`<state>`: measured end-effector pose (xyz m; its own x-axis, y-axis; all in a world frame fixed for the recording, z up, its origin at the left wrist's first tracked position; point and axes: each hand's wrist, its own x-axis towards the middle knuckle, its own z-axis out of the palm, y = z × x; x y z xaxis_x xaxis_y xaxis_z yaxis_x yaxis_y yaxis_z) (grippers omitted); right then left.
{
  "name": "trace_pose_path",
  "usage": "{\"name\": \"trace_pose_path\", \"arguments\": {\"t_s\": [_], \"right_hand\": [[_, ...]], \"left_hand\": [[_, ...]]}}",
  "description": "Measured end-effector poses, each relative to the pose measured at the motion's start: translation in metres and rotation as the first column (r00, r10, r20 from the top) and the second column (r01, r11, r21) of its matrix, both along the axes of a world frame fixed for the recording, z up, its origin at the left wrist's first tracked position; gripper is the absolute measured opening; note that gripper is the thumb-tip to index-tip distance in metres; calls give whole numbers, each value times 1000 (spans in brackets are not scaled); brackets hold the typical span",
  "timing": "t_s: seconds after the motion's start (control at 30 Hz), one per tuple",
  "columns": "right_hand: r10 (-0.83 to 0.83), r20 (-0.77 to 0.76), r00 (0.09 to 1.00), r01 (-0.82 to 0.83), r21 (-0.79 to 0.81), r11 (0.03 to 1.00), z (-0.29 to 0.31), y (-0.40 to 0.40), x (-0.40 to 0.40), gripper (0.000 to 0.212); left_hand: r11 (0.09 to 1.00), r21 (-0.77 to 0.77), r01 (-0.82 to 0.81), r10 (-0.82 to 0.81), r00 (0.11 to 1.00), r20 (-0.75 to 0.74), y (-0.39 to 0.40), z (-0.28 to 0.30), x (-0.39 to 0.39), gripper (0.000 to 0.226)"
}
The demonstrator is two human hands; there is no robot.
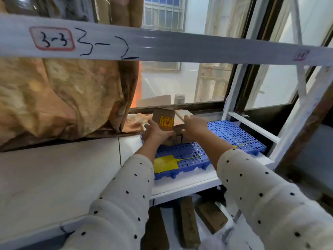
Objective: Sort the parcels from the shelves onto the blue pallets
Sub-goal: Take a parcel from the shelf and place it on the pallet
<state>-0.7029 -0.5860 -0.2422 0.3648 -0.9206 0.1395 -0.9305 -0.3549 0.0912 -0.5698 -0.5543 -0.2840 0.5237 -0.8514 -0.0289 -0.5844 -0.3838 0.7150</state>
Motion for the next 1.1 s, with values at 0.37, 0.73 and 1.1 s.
{"name": "trace_pose_path", "arguments": {"t_s": [0.37, 0.73, 1.1], "right_hand": [[272, 19, 962, -272, -21, 962, -9, -76, 24, 49], [307, 49, 950, -309, 22, 951, -22, -115, 50, 47], [326, -31, 945, -325, 29, 945, -38, -145, 60, 35]], "left_hand": [[966, 28, -258, 258, 966, 6, -35, -3, 7, 119], [942, 128, -309, 328, 931, -162, -76, -25, 36, 121], [931, 243, -273, 322, 928, -190, -116, -33, 47, 133]]}}
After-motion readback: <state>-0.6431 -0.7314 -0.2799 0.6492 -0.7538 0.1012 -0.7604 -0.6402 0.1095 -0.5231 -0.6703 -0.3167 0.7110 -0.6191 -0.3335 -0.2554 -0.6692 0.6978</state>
